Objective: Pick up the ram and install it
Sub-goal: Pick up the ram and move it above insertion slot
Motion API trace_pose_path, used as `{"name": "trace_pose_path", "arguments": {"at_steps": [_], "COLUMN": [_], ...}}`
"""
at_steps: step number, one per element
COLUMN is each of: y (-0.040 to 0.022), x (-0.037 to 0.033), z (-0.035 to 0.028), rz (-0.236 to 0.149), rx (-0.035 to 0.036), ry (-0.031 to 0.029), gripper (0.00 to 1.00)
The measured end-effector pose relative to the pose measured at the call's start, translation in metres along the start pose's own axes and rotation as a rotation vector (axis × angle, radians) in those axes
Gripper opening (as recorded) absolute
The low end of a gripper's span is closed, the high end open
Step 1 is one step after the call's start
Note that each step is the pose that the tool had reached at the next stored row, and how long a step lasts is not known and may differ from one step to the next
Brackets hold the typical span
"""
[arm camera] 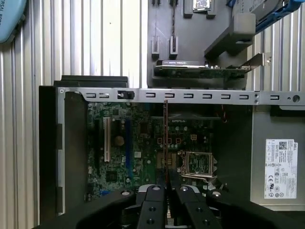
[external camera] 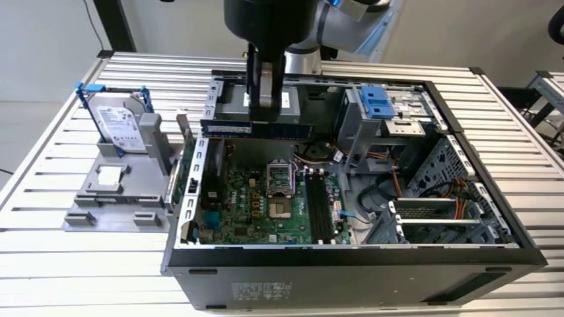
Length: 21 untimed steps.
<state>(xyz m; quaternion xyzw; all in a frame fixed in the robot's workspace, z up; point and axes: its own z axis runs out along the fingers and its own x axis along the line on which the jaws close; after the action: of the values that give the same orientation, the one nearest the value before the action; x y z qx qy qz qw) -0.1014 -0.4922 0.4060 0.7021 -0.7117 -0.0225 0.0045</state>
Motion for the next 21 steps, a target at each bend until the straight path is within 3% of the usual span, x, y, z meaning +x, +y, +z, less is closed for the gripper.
{"name": "trace_pose_path", "arguments": {"at_steps": [21], "y": [-0.0563], "x": [-0.0008], "z": [-0.0021], "rz": [0.0], "rx": [-0.0096], "ry": [0.0001], "gripper": [0.0]}}
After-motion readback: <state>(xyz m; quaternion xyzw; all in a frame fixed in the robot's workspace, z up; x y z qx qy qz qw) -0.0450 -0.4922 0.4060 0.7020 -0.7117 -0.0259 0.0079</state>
